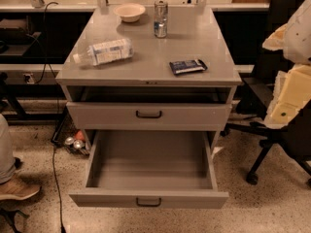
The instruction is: Close middle drawer
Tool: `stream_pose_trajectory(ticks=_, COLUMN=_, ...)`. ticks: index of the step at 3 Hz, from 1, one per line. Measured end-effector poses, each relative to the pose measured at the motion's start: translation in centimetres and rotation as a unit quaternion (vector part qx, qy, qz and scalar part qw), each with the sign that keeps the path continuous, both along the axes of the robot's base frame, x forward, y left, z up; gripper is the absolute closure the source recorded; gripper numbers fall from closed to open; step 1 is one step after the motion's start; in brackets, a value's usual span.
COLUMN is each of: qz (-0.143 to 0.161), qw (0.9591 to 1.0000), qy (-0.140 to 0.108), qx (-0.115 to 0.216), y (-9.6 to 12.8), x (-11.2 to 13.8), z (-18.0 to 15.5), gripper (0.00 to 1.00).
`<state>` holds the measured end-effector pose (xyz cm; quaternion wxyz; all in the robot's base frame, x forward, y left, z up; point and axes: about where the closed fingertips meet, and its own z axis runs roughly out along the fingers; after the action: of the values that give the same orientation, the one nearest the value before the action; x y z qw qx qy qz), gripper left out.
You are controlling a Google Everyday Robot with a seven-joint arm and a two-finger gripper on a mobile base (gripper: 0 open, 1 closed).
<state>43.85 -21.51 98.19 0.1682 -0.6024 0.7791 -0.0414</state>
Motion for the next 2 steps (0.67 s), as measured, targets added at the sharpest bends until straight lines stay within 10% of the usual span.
stream_pose_trajectory(ticks=1, qz=-0.001, qw=1.0000, qy=0.005, qx=0.001, y=0.0, x=0.0, z=-0.5, gripper=0.00)
stream_pose_trajectory(ticks=2, qz=-0.010, qw=0.9980, qy=0.061, qx=0.014, y=0.1, x=-0.1, z=-6.3, gripper=0.00)
